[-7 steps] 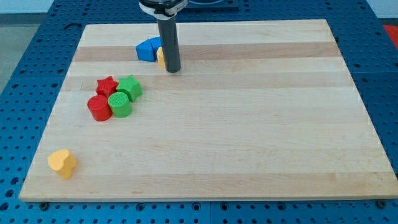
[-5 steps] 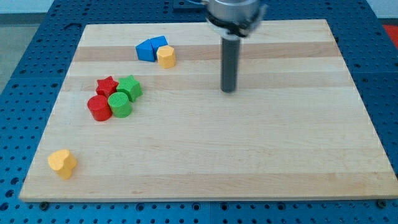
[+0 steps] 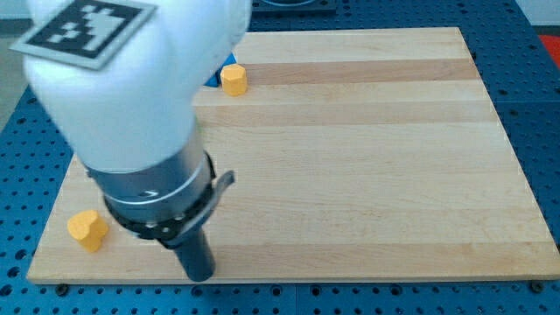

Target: Slide the yellow heart towards the center

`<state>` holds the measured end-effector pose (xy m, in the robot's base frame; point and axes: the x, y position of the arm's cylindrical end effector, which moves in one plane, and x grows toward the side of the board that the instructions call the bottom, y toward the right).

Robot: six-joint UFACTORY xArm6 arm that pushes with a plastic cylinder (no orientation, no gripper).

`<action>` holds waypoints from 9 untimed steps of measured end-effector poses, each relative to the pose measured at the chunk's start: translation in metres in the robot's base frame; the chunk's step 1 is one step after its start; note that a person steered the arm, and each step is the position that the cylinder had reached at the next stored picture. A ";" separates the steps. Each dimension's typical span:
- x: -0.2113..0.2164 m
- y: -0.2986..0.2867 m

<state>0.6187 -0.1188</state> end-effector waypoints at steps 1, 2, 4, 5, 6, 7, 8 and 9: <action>0.000 -0.076; 0.000 -0.132; -0.028 -0.184; -0.047 -0.152; -0.050 -0.086; -0.050 -0.008; -0.050 0.025; -0.047 -0.037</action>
<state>0.5719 -0.1563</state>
